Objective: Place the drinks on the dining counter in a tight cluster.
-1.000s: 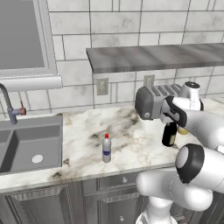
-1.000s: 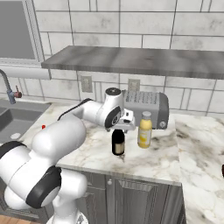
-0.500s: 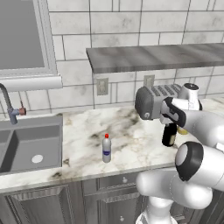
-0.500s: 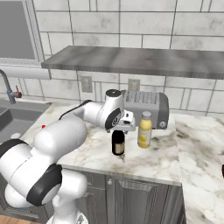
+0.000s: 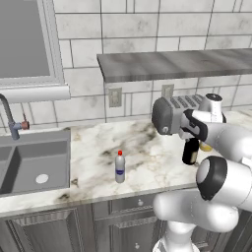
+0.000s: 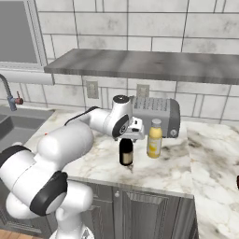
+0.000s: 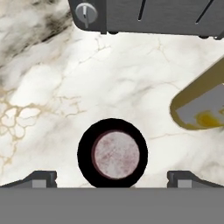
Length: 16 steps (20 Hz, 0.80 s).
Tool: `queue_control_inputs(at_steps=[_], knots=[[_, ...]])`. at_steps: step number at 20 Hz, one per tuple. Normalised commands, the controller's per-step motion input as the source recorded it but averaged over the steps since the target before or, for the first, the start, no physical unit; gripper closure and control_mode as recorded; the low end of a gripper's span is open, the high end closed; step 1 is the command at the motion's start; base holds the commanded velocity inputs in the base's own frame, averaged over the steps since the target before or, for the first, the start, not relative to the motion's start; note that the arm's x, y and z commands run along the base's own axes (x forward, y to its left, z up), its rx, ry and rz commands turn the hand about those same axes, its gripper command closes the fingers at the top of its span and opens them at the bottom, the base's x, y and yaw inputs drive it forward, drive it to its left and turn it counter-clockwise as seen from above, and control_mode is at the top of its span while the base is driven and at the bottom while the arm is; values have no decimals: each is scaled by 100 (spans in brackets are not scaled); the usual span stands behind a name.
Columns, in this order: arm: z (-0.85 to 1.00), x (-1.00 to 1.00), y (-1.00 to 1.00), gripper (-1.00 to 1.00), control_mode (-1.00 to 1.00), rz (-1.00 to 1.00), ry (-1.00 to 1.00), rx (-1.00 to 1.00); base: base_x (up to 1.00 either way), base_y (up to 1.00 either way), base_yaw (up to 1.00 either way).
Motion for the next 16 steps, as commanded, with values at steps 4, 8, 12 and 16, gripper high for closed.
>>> queue_control_inputs(at_steps=[4, 8, 12, 16], knots=[[-11, 1, 0, -100, -100, 0, 0, 0, 0, 0, 0], [-12, 1, 0, -100, -100, 0, 0, 0, 0, 0, 0], [-8, 2, 0, -100, -100, 0, 0, 0, 0, 0, 0], [-4, 7, 0, -100, -100, 0, 0, 0, 0, 0, 0]])
